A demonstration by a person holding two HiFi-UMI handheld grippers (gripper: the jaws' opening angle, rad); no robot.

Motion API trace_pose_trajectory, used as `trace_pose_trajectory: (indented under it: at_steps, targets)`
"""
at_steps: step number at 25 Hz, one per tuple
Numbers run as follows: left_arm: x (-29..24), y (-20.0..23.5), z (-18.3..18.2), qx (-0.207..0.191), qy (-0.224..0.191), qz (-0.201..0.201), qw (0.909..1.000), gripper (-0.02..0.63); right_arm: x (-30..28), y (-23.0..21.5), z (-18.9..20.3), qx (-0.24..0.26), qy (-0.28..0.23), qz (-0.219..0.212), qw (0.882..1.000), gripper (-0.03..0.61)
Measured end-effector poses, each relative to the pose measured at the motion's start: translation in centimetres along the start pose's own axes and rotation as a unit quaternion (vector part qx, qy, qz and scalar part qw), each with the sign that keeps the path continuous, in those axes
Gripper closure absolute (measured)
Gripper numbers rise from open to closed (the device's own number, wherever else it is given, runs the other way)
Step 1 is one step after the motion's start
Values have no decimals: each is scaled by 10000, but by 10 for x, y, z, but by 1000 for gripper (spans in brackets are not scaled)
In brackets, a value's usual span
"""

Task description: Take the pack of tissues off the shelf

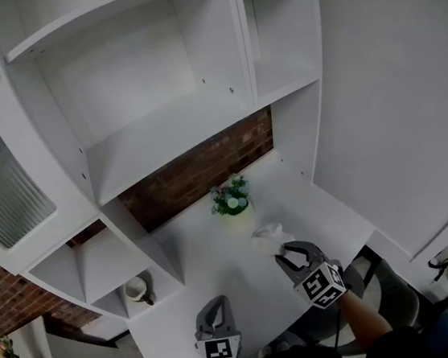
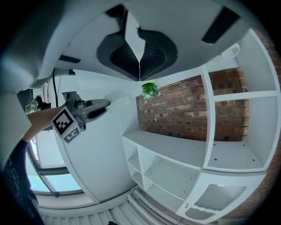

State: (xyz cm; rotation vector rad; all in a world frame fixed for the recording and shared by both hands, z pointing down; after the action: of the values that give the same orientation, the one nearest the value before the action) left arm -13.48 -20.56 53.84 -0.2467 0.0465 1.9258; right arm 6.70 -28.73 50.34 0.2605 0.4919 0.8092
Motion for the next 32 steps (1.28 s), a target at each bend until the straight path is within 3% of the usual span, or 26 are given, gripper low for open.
trace_pose_trajectory:
  at_steps: [8, 14, 25, 32]
  targets:
    - [0, 2, 5, -58, 25, 0, 10000, 603, -9, 32, 13, -74, 100, -299, 9995, 472]
    - [-1, 9, 7, 111, 89, -78, 9999, 603, -16, 44, 18, -66, 142, -423, 9990, 472]
    - [4, 10, 11, -94, 147, -125, 9998, 603, -30, 74, 45, -186, 466, -689, 9964, 471]
    - [12, 13, 8, 154, 143, -189, 9996, 603, -40, 89, 58, -222, 616, -786, 9948, 471]
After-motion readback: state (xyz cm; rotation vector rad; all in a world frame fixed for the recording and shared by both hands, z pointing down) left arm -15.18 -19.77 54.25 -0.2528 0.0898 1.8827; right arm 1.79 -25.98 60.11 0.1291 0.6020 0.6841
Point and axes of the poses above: the fingertips, and each gripper's own axes: x backward along the fingers, y to its left, z out of its underside, the point moved 5 cm from there along x, backward along the fingers, and after that the axes turned 2 degrees about -y, right-handed, at the moved point
